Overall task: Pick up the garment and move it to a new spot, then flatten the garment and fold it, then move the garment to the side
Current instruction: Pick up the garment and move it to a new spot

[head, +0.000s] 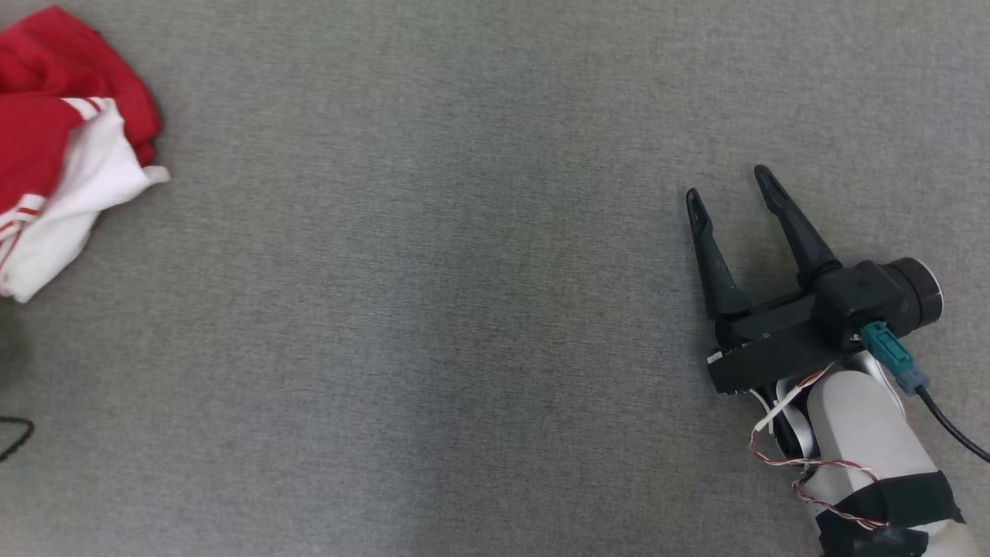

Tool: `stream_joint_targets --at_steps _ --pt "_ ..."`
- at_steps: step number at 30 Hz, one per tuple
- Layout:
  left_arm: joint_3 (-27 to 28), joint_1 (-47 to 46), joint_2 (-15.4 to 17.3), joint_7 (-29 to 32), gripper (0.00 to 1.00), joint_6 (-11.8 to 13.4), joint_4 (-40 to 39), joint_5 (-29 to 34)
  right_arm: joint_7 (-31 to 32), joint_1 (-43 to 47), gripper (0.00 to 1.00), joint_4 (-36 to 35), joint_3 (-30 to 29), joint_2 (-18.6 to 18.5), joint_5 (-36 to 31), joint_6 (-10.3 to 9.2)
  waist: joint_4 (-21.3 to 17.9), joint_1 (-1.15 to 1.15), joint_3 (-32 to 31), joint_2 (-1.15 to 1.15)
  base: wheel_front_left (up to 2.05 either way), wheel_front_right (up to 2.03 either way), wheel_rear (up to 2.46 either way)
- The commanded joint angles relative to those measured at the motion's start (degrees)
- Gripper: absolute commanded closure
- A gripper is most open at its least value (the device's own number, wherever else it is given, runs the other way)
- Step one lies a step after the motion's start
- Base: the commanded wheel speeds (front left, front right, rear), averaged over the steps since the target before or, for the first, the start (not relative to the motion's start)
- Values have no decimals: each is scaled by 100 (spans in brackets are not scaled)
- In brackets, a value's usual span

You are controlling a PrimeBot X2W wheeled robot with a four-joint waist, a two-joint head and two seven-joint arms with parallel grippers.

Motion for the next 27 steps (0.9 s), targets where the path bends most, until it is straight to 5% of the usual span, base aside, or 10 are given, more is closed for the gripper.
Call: stream_joint_targets --at_steps 1,13,27 --pt "-114 -2 -47 108 97 1 50 -118 52 185 0 224 -67 -70 -29 -9 -112 0 93 0 0 0 0" --pt "-915 162 -291 -625 100 -5 -584 -330 49 380 0 255 -275 173 -27 -8 -7 0 -299 0 0 0 0" --pt "-1355 795 -1861 -840 100 0 -2149 -192 28 601 0 297 -283 457 201 -8 -380 0 -1191 0 0 0 0"
